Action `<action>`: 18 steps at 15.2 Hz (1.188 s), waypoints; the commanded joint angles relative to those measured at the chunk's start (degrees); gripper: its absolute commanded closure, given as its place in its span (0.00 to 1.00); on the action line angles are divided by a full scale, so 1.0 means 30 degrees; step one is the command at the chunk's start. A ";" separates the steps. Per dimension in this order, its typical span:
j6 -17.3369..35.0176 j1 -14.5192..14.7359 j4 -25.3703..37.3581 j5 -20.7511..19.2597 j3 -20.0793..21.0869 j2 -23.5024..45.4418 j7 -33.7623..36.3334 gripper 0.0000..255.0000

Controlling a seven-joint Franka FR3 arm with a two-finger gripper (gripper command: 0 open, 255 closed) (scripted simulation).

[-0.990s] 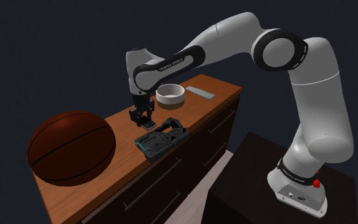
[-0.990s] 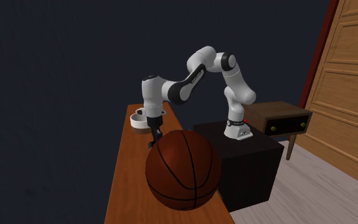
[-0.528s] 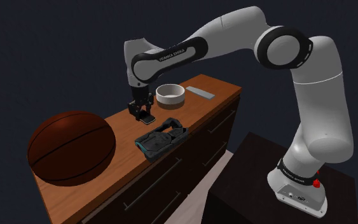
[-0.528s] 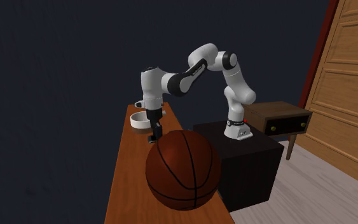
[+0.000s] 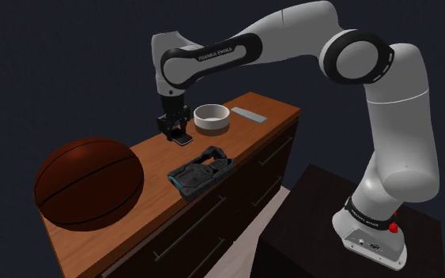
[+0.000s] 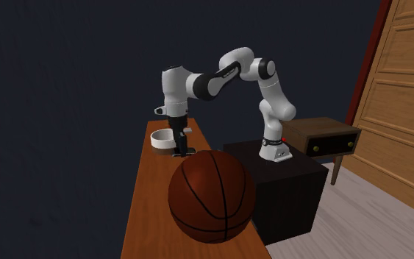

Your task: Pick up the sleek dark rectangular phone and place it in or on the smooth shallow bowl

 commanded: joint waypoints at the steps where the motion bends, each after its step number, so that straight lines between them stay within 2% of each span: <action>1: -0.0482 0.0004 0.0339 0.0033 0.0021 -0.0141 0.0004 1.00; 12: -0.3161 0.0142 0.2908 0.0072 0.0081 -0.0265 0.0048 1.00; 18: -0.3110 -0.1716 0.2178 0.0427 -0.0478 -0.0869 -0.2297 1.00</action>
